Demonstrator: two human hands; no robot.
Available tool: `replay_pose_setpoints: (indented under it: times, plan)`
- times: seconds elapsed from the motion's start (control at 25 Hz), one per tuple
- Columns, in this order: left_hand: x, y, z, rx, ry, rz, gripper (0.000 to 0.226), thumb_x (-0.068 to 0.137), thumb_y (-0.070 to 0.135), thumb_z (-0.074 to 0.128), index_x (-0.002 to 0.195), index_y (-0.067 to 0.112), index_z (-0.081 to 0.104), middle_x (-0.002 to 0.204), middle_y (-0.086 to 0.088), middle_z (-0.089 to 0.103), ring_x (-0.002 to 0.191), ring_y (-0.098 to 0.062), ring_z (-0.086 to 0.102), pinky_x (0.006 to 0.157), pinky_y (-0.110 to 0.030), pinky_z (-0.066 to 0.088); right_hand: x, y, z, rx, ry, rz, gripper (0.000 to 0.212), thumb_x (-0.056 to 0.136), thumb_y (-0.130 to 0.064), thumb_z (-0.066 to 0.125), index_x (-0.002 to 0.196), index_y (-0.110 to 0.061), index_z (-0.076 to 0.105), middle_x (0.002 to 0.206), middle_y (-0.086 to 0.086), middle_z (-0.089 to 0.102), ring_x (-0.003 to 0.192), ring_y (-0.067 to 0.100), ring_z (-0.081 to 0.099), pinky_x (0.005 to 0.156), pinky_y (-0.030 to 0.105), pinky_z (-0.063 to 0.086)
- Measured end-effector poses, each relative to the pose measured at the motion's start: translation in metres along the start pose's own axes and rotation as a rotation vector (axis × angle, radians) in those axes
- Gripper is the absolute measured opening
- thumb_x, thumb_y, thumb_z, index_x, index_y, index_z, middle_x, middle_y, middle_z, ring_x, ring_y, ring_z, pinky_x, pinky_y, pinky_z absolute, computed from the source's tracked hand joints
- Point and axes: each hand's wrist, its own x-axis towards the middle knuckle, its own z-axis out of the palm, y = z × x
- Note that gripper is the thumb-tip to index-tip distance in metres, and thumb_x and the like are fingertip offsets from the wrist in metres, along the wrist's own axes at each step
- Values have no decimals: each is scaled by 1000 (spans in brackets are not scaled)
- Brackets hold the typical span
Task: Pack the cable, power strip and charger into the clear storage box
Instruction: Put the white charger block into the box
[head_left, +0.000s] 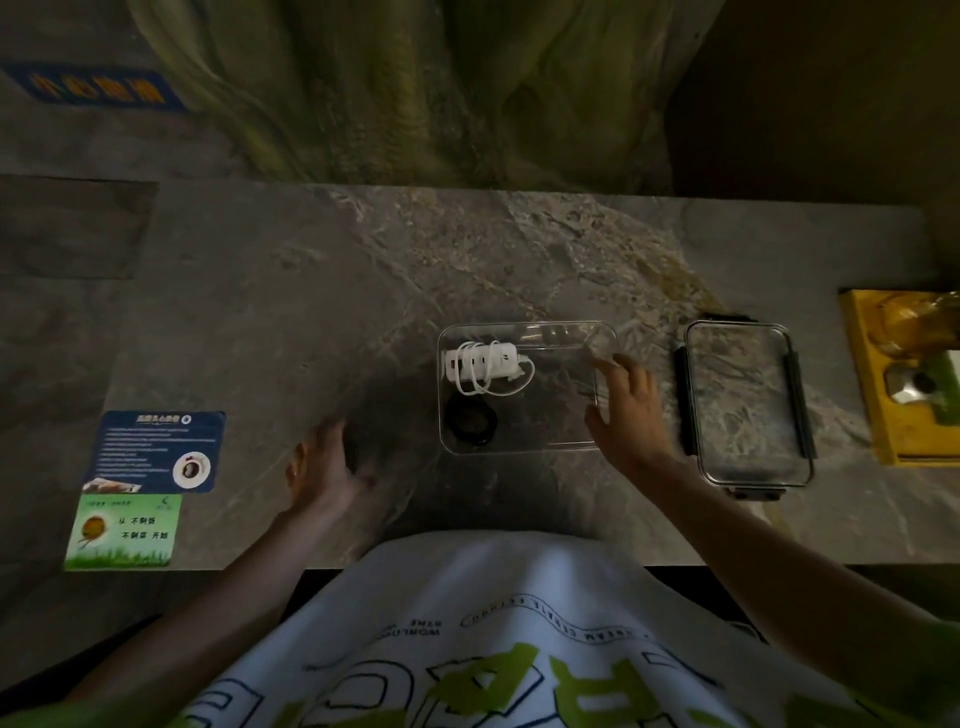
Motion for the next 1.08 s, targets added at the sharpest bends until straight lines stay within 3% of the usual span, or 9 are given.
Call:
replay_pose_setpoints:
  times: [0.2, 0.32, 0.44, 0.6, 0.76, 0.88, 1.0, 1.08]
  plan:
    - [-3, -16, 10, 115, -18, -21, 69, 79, 17, 71, 139, 27, 37, 147, -7, 30, 133, -33, 33, 104, -54, 34, -16, 8, 1, 89, -53, 136, 70, 86, -3, 55, 149, -10, 25, 152, 20, 25, 138, 37, 30, 113, 43, 30]
    - [2, -28, 15, 32, 6, 6, 58, 84, 8, 64, 136, 23, 43, 143, -12, 36, 127, -35, 39, 99, -52, 41, -19, 12, 0, 148, -85, 148, 69, 86, 6, 44, 150, -7, 23, 151, 19, 33, 130, 35, 46, 108, 45, 41]
    - [4, -35, 13, -134, 14, 0, 43, 91, 13, 53, 134, 20, 46, 139, -15, 45, 123, -34, 46, 101, -49, 41, -18, 13, -1, 160, -77, 173, 72, 84, 9, 40, 151, -9, 23, 155, 16, 32, 133, 33, 45, 110, 43, 40]
    - [-2, -15, -10, -278, 67, 96, 58, 81, 3, 69, 133, 14, 47, 128, -14, 54, 117, -32, 53, 94, -42, 46, -18, 15, -3, 162, -67, 163, 67, 87, 9, 39, 150, -7, 27, 154, 17, 33, 142, 30, 33, 117, 32, 26]
    - [-9, 45, -52, -391, 143, 279, 61, 79, 3, 71, 133, 21, 47, 127, -7, 55, 112, -20, 53, 91, -36, 49, -17, 18, -3, 206, -63, 162, 65, 86, 8, 41, 149, -8, 32, 146, 20, 45, 132, 34, 46, 111, 35, 35]
    - [-10, 101, -70, -457, 203, 473, 63, 75, 1, 75, 131, 12, 49, 130, -8, 55, 110, -17, 53, 94, -31, 45, -18, 22, -5, 250, -57, 147, 66, 85, 8, 43, 147, -10, 36, 143, 19, 49, 130, 34, 48, 108, 33, 37]
    - [-13, 151, -67, -436, 172, 599, 72, 73, 2, 78, 136, 6, 43, 134, -9, 52, 116, -17, 50, 99, -27, 40, -18, 22, -10, 289, -46, 165, 63, 86, 8, 46, 146, -11, 39, 143, 20, 49, 132, 35, 46, 105, 26, 33]
    - [-17, 182, -58, -401, 110, 649, 69, 72, 3, 79, 132, 5, 44, 128, -5, 53, 113, -16, 50, 92, -18, 36, -18, 23, -13, 305, -39, 146, 63, 86, 8, 46, 145, -12, 39, 143, 20, 48, 133, 34, 43, 101, 18, 27]
